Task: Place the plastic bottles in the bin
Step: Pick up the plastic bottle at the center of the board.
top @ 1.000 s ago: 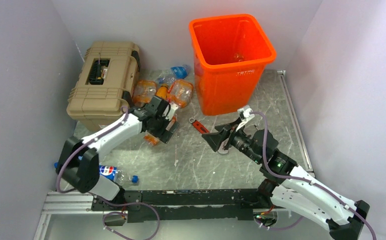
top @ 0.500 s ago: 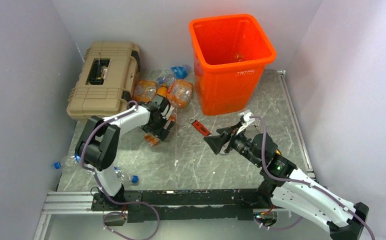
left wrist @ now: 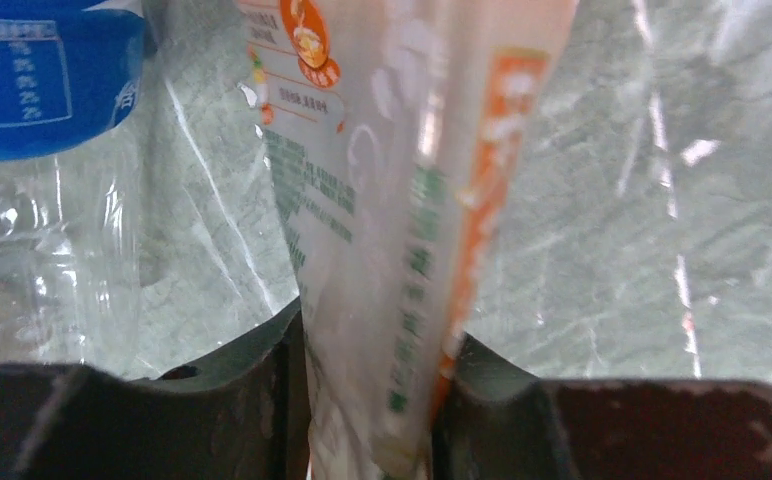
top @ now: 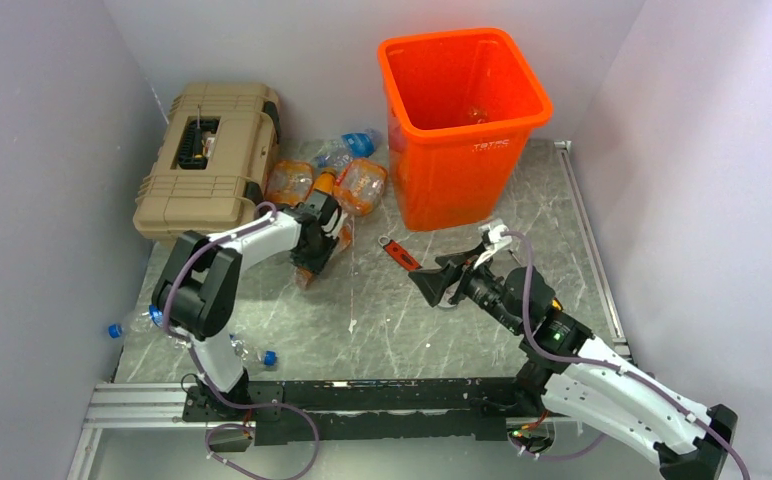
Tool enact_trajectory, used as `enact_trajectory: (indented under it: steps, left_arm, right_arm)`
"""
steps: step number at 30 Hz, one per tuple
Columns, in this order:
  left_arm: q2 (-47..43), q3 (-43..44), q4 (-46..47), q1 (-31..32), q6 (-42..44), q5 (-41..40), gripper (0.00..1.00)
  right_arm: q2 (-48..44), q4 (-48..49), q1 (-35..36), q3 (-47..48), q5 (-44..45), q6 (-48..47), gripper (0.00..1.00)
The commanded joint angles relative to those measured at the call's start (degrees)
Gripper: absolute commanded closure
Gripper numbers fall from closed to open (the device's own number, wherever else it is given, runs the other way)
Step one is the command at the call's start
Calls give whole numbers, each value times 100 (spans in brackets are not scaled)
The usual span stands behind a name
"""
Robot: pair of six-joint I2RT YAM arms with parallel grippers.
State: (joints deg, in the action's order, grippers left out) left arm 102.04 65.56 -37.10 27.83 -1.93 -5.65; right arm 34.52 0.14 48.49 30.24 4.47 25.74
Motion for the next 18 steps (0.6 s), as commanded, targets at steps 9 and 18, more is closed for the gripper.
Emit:
enact_trajectory:
  steps: [9, 18]
  left_arm:
    - [-3686, -1137, 1630, 81, 70, 2628, 69]
    - [-4959, -2098, 3408, 95, -255, 5019, 68]
  right_arm:
    - [-389, 212, 11, 149, 517, 502, 14]
    - [-349, 1360, 11, 592, -589, 777, 8]
